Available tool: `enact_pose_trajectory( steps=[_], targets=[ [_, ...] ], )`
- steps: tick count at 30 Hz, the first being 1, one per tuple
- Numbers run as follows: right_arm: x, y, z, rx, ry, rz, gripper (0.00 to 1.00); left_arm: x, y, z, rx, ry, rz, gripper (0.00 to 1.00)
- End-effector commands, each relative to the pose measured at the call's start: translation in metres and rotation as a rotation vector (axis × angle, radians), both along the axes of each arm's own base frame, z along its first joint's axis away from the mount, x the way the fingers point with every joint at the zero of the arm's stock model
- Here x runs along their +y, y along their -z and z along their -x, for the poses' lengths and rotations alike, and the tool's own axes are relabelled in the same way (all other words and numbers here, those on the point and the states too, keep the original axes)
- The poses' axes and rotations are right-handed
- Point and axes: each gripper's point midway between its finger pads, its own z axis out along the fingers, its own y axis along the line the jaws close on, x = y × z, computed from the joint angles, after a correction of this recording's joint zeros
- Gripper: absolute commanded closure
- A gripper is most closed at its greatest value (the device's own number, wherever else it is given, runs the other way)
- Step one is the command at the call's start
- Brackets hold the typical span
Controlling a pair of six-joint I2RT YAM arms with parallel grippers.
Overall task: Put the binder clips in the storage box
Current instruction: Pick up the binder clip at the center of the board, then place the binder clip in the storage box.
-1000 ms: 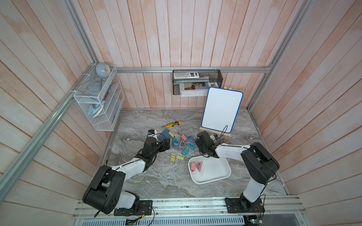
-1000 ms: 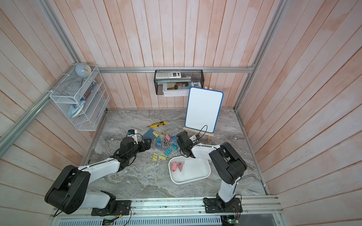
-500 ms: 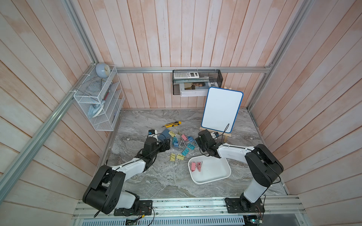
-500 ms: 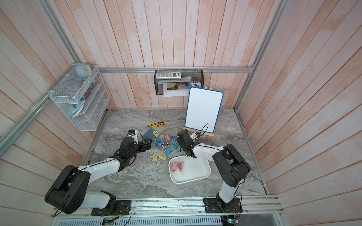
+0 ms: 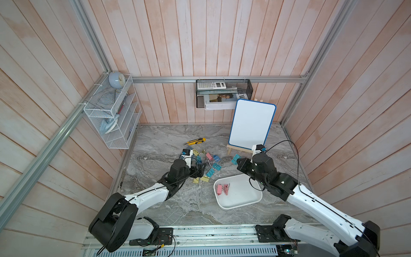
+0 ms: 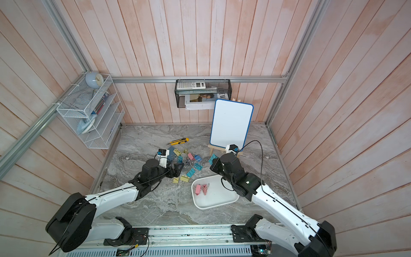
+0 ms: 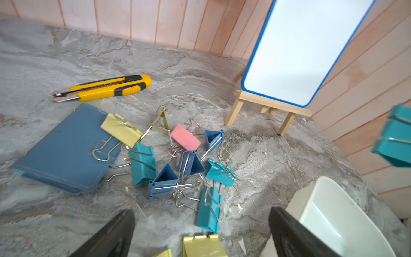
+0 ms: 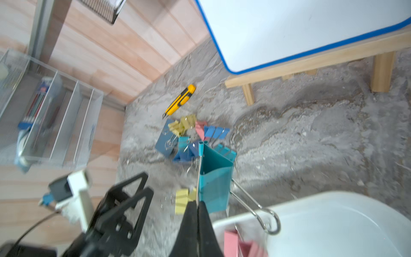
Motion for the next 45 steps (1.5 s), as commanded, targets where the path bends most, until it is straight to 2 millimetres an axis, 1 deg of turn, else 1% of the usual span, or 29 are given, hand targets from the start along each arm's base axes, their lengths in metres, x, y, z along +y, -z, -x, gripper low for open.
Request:
enact_pose_trajectory(
  steps=[1,2,5,7,10,14,16,19,27,29,33,36,38,39,42,45],
  targets=[
    [-0.012,0.045,0.073,0.207,-0.252,0.14,1.0,0.001,-0.006,-0.004,-0.056,-0.009,-0.083,0.0],
    [-0.008,0.046,0.089,0.243,-0.312,0.114,1.0,0.0,-0.006,-0.004,-0.058,-0.009,-0.087,0.0],
    [0.001,0.054,0.12,0.325,-0.418,0.092,1.0,0.0,-0.005,-0.004,-0.062,-0.024,-0.102,0.0],
    [0.008,0.064,0.132,0.362,-0.468,0.117,1.0,0.005,-0.004,-0.006,-0.066,-0.05,-0.115,0.0],
    [0.025,0.08,0.138,0.399,-0.543,0.155,1.0,0.016,-0.003,-0.01,-0.075,-0.111,-0.137,0.0],
    [0.043,0.102,0.13,0.438,-0.59,0.218,1.0,0.026,-0.007,-0.01,-0.093,-0.159,-0.146,0.0],
    [0.053,0.108,0.125,0.43,-0.612,0.227,1.0,0.029,-0.009,-0.009,-0.103,-0.168,-0.142,0.0],
    [0.062,0.117,0.118,0.418,-0.624,0.235,1.0,0.031,-0.011,-0.009,-0.11,-0.178,-0.144,0.0],
    [0.076,0.14,0.106,0.411,-0.607,0.231,1.0,0.03,-0.013,-0.007,-0.111,-0.168,-0.13,0.0],
    [0.075,0.147,0.103,0.423,-0.593,0.245,0.99,0.031,-0.015,-0.006,-0.122,-0.17,-0.122,0.0],
    [0.07,0.159,0.102,0.446,-0.568,0.283,0.94,0.035,-0.02,-0.004,-0.139,-0.183,-0.11,0.0],
    [0.064,0.16,0.1,0.444,-0.545,0.308,0.85,0.035,-0.02,-0.004,-0.139,-0.184,-0.111,0.0],
    [0.059,0.156,0.096,0.427,-0.519,0.328,0.75,0.035,-0.02,-0.004,-0.138,-0.18,-0.11,0.0],
    [0.057,0.153,0.094,0.415,-0.508,0.336,0.73,0.034,-0.019,-0.003,-0.136,-0.178,-0.108,0.0],
    [0.05,0.136,0.083,0.352,-0.469,0.366,0.7,0.034,-0.02,-0.003,-0.138,-0.177,-0.106,0.0],
    [0.045,0.11,0.065,0.252,-0.413,0.392,0.68,0.035,-0.022,-0.002,-0.143,-0.181,-0.097,0.0]
  ],
)
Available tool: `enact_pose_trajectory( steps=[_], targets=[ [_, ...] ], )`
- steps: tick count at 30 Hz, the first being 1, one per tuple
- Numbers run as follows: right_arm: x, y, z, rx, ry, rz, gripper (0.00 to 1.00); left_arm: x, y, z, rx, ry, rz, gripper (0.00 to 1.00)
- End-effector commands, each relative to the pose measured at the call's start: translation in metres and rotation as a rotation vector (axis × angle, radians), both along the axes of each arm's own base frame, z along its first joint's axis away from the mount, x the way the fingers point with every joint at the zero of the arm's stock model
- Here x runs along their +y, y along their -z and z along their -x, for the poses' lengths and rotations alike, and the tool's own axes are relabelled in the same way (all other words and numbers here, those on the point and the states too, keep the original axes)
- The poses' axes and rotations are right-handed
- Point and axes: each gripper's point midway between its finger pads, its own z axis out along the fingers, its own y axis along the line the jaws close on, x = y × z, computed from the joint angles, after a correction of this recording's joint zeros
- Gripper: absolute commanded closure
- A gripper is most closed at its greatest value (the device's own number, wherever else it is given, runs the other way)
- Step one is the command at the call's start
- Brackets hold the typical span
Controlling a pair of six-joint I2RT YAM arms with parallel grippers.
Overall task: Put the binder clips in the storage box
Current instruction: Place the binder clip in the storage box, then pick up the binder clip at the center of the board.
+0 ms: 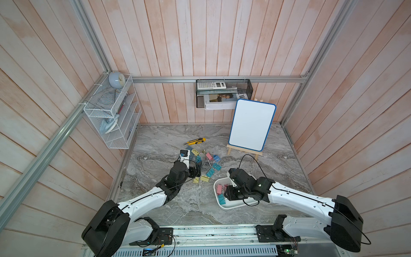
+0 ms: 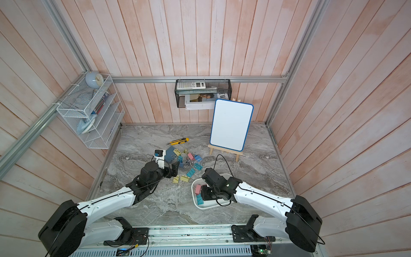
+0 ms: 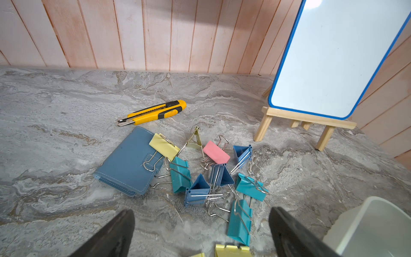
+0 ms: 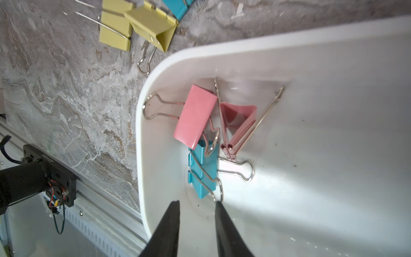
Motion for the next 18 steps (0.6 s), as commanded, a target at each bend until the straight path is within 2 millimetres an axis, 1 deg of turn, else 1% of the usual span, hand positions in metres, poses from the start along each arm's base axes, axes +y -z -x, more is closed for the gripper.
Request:
enact_pose_trajectory(
  steps=[1,4,6,8,10,12,14,16,17,18],
  targets=[
    [-0.009,-0.037,-0.028,-0.178,0.052,0.027,0.68,0.003,-0.007,0.002,-0.031,-0.006,0.013,0.0],
    [-0.009,-0.068,-0.055,-0.33,0.094,0.034,0.67,0.005,-0.008,0.003,-0.037,-0.013,0.017,0.0],
    [-0.007,-0.084,-0.073,-0.406,0.135,0.035,0.67,0.006,-0.008,0.003,-0.039,-0.022,0.015,0.0],
    [0.004,-0.097,-0.089,-0.457,0.148,0.014,0.66,0.008,-0.008,0.002,-0.043,-0.028,0.012,0.0],
    [0.018,-0.102,-0.102,-0.484,0.118,0.01,0.66,0.009,-0.008,0.002,-0.044,-0.033,0.008,0.0],
    [0.031,-0.1,-0.112,-0.49,0.057,0.052,0.66,0.009,-0.008,0.002,-0.043,-0.038,0.008,0.0],
    [0.045,-0.089,-0.121,-0.485,-0.049,0.148,0.65,0.011,-0.008,0.002,-0.043,-0.043,0.006,0.0],
    [0.051,-0.075,-0.126,-0.458,-0.147,0.256,0.65,0.013,-0.009,0.002,-0.046,-0.05,0.004,0.0],
    [0.052,-0.067,-0.129,-0.436,-0.186,0.317,0.65,0.014,-0.009,0.002,-0.048,-0.055,0.006,0.0],
    [0.052,-0.063,-0.132,-0.423,-0.217,0.369,0.65,0.015,-0.01,0.002,-0.049,-0.06,0.007,0.0]
  ],
)
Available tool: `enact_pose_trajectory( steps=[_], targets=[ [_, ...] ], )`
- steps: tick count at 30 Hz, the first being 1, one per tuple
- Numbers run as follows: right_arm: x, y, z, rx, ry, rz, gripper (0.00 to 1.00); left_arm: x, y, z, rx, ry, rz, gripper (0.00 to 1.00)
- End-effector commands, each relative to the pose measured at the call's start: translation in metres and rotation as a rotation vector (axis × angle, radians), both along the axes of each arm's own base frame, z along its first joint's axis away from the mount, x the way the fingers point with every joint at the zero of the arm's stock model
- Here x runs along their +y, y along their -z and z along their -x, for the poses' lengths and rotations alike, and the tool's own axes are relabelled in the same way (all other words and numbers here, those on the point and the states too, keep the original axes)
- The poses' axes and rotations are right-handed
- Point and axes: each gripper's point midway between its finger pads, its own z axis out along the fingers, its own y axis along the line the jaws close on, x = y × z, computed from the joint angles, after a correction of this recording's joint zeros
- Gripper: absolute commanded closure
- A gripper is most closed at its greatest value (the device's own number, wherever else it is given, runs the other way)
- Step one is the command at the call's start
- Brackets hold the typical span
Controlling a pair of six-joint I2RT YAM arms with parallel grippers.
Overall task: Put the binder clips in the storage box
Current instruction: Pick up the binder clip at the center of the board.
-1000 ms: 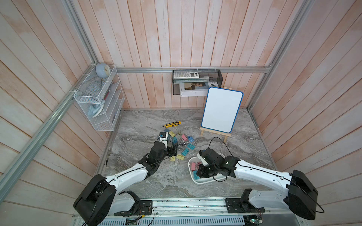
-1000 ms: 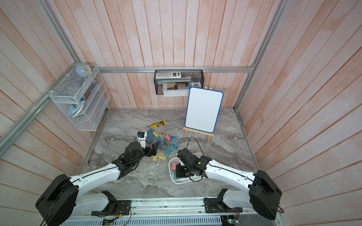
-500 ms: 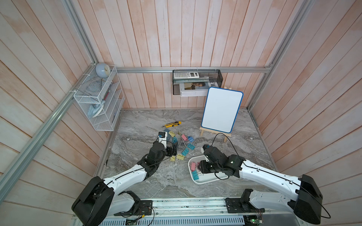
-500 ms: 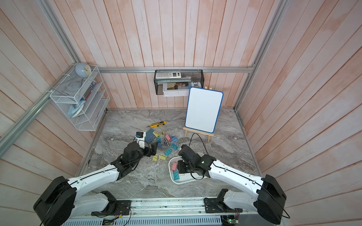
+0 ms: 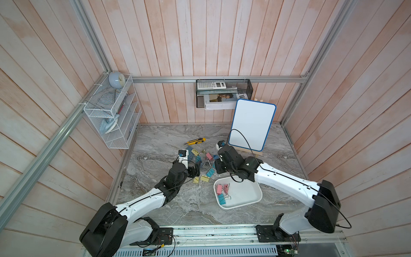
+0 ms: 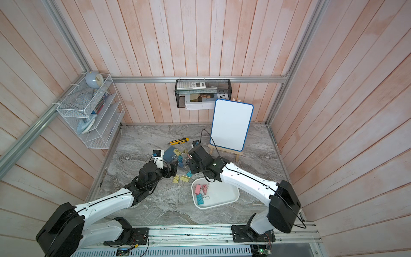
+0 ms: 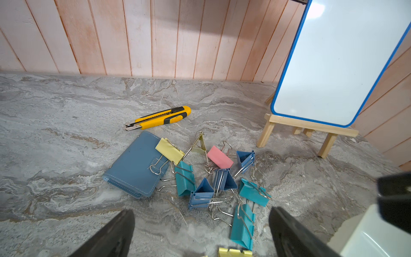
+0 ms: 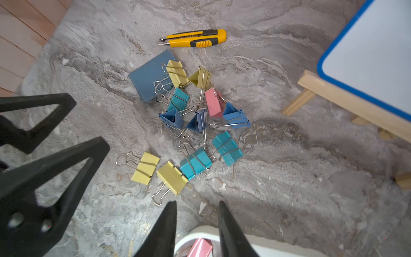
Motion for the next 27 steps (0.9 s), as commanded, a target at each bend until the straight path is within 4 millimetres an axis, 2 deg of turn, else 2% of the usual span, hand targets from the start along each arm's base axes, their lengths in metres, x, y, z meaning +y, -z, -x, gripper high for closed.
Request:
enact_pose_trajectory(
  steps=[1,5,10,16,27],
  targets=[
    [-0.013,0.025,-0.003,0.046,-0.125,0.3,0.65,0.008,-0.003,0.001,-0.022,-0.035,0.007,0.0],
    [-0.014,0.051,-0.008,0.135,-0.205,0.506,0.64,0.01,-0.001,0.002,-0.017,-0.053,0.055,0.0],
    [-0.012,0.075,-0.016,0.192,-0.24,0.633,0.62,0.008,0.003,-0.001,0.002,-0.051,0.052,0.0],
    [-0.016,0.095,-0.025,0.197,-0.244,0.691,0.59,0.011,0.001,0.0,-0.009,-0.06,0.051,0.0],
    [-0.004,0.105,-0.042,0.157,-0.226,0.657,0.67,0.012,0.002,-0.001,-0.01,-0.067,0.04,0.0]
  ],
)
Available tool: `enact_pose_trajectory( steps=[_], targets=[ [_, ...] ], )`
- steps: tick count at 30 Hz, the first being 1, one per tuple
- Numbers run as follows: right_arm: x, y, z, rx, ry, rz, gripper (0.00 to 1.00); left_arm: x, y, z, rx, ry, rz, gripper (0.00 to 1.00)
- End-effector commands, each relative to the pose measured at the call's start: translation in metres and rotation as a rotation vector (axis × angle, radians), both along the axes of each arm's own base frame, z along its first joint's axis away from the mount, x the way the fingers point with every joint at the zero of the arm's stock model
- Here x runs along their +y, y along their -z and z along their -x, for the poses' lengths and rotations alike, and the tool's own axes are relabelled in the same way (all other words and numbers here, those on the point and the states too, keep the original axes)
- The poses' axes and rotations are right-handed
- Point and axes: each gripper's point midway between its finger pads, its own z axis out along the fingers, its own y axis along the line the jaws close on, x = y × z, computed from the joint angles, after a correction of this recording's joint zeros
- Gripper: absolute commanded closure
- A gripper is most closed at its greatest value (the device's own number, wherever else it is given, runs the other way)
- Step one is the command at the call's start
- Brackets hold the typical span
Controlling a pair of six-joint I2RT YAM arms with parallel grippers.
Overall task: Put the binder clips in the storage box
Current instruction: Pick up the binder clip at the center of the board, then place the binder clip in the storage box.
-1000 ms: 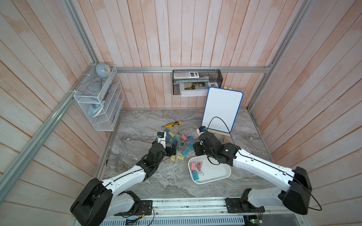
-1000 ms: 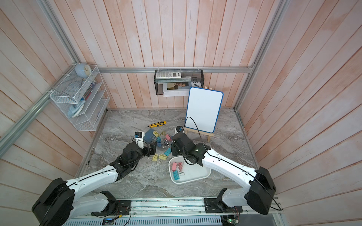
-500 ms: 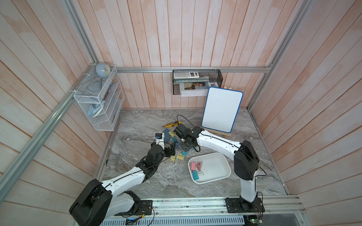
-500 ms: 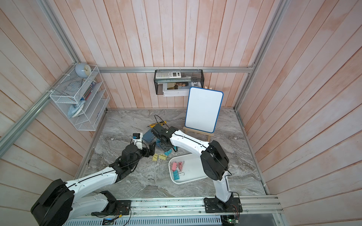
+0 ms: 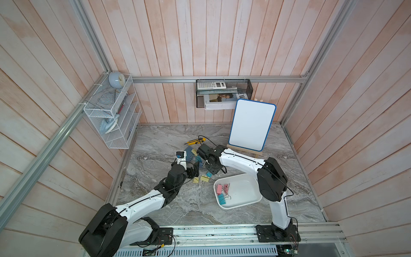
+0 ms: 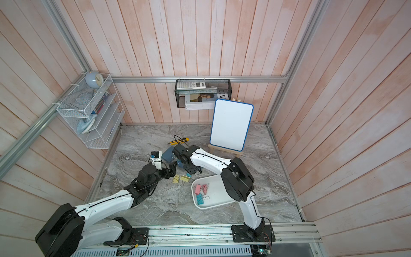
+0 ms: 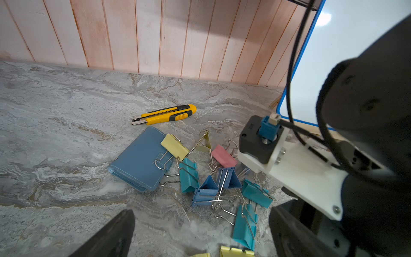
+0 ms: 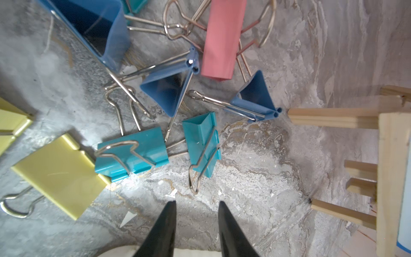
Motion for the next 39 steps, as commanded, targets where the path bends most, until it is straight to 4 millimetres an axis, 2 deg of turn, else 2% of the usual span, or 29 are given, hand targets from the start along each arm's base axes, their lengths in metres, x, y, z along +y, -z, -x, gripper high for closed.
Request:
enact_pose_trajectory(
  steps=[1,8,12,19,25,30,35,39],
  targets=[
    [0.004,0.004,-0.014,-0.03,0.004,0.003,0.68,0.005,-0.004,-0.003,-0.02,-0.028,0.002,0.0],
    [0.005,0.012,-0.019,-0.037,0.023,0.003,0.77,0.006,-0.003,-0.004,-0.015,-0.035,-0.005,0.0],
    [0.001,0.012,-0.022,-0.06,0.034,0.015,0.89,0.006,-0.003,-0.004,-0.017,-0.036,-0.005,0.0],
    [-0.021,-0.008,-0.027,-0.158,0.095,0.063,1.0,0.007,-0.003,-0.005,-0.014,-0.037,-0.011,0.0],
    [-0.04,-0.045,-0.022,-0.265,0.171,-0.001,1.0,0.006,-0.003,-0.005,-0.012,-0.034,-0.008,0.0],
    [-0.053,-0.083,-0.006,-0.318,0.24,-0.158,1.0,0.005,-0.006,-0.003,-0.02,-0.027,0.001,0.0],
    [-0.063,-0.122,0.027,-0.318,0.307,-0.43,1.0,0.007,-0.008,-0.002,-0.027,-0.03,0.005,0.0],
    [-0.063,-0.144,0.061,-0.283,0.349,-0.772,1.0,0.01,-0.009,-0.002,-0.033,-0.04,0.008,0.0]
  ],
)
